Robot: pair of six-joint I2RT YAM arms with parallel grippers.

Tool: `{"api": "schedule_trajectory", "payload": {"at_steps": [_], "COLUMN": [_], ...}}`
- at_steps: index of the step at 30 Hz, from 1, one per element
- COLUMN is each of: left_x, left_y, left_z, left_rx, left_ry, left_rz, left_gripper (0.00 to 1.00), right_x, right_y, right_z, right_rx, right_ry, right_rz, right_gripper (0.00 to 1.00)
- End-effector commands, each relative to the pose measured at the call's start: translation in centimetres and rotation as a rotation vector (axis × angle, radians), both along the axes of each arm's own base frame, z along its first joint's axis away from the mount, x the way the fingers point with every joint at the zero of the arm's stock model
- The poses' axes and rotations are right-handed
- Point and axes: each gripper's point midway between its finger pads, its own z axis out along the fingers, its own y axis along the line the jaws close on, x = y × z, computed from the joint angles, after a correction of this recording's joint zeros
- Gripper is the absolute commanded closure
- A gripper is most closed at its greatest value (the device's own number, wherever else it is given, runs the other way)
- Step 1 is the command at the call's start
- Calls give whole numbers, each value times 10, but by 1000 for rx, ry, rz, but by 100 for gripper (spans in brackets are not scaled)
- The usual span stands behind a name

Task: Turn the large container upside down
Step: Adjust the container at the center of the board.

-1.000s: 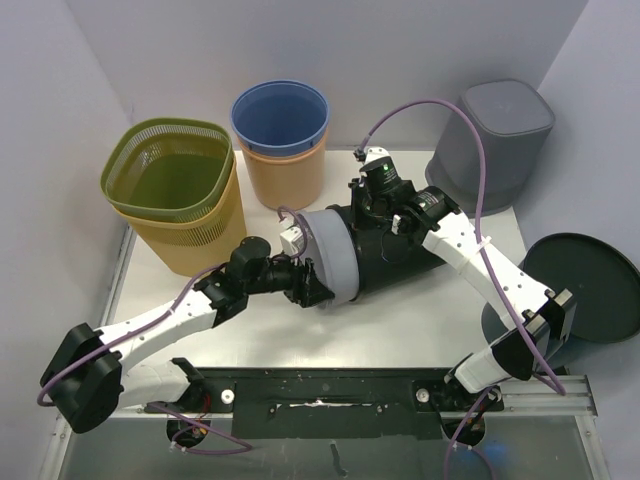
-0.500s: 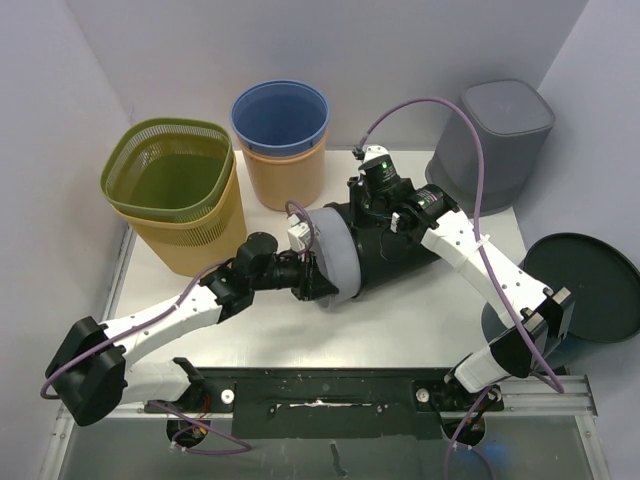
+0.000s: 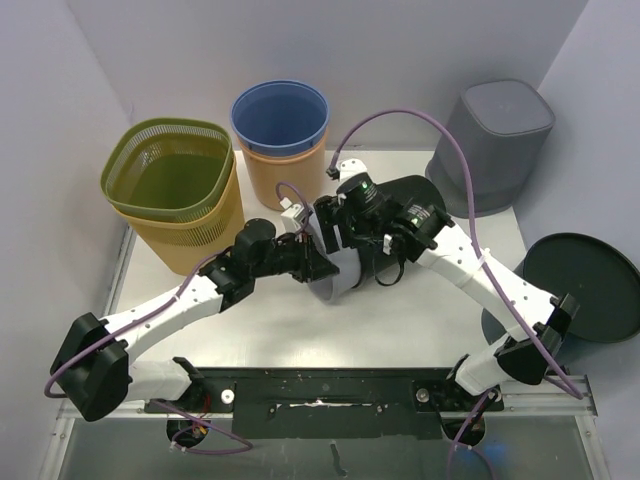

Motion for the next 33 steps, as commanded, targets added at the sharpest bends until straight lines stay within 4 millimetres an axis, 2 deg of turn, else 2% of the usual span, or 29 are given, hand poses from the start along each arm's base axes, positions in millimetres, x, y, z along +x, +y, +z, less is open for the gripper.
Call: {"api": "schedule_trajectory", "payload": {"at_steps": [1,4,6,13,17,21,28,31,33], "left_x": [16,18,22,31,34,36,37,37,36], "left_y": [-2,0,3,8,12,14,11,9,8], "left_z": [57,78,84,77,76,77,76,76,79], "left_rx": [-141,-204,-213,-171,-182,-185,-182,-194,-205], "left_ry": [-47,-64,-79,-68,-56,-65,-45,-36,-41], "left_rz": [32,49,76,138,178,196,185,182,170], "left_gripper": [100,100,100,100,100,100,100,100,100], "right_x": [-3,-3,-3,-5,-9,-11,-18,-13,-8], "right_y": [-21,-25,-28,-29,-29,-30,-11,-19,-28], "right_z": [32,27,24,39,45,31,17,13,6], "right_rx": [-82,-168,-187,-85,-1,-1,89,49,-9], "right_ry": [-142,-169,-173,-247,-289,-253,-208,-215,-207], "right_rz": [-66,-105,-120,-136,-128,-143,-67,-111,-148], "right_gripper": [22,15,12,10,5,1,2,1,4]}}
